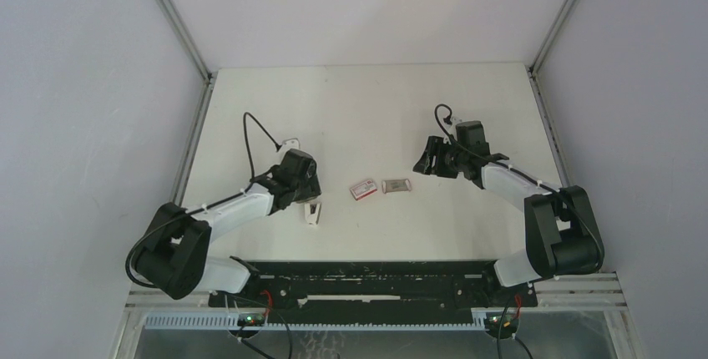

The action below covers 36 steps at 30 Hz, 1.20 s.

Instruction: Load the staples into the stapler

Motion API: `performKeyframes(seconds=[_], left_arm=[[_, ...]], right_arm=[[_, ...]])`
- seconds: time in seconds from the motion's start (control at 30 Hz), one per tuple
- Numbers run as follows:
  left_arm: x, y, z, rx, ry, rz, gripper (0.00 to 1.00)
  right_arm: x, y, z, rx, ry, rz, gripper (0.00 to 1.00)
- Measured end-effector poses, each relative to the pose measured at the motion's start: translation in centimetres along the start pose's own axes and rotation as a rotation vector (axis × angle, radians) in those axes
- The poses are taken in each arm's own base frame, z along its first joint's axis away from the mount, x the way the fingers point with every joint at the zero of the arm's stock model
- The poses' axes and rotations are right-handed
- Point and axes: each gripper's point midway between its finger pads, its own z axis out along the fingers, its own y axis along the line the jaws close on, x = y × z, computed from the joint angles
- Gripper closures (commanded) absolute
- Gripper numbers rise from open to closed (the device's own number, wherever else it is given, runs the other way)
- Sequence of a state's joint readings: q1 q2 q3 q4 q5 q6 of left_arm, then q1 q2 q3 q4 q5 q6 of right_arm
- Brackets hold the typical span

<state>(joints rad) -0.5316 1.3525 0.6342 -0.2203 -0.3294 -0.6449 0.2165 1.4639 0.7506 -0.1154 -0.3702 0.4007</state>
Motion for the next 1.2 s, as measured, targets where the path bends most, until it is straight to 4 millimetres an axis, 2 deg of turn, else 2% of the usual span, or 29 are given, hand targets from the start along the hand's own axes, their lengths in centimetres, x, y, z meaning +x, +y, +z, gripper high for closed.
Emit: performKeyframes(seconds=[0.4,0.87,1.0,1.2], left_arm=[[-0.5,-0.2,0.1,0.059,-0.025,-0.089,0.5],[-0.5,-0.1,-0.3,0.17,-0.038,-0.163,0.69],[-0.1,-0.9,-0.6,0.223,-0.019,-0.163,0.71],[0.6,-2.7,-1.4,0.328,0.032,-0.144,0.76]], right_arm=[[-0.4,0.2,-0.5,0.0,-0.025,-0.009,0.42],[0.2,4.0,-0.6,-0.102,-0.039,-0.126,0.42],[0.4,6.0,-0.7,-0.166,-0.048,-0.187,0.42],[3.1,12.1,0.2,-0.357,-0.011,-0.311,0.43]])
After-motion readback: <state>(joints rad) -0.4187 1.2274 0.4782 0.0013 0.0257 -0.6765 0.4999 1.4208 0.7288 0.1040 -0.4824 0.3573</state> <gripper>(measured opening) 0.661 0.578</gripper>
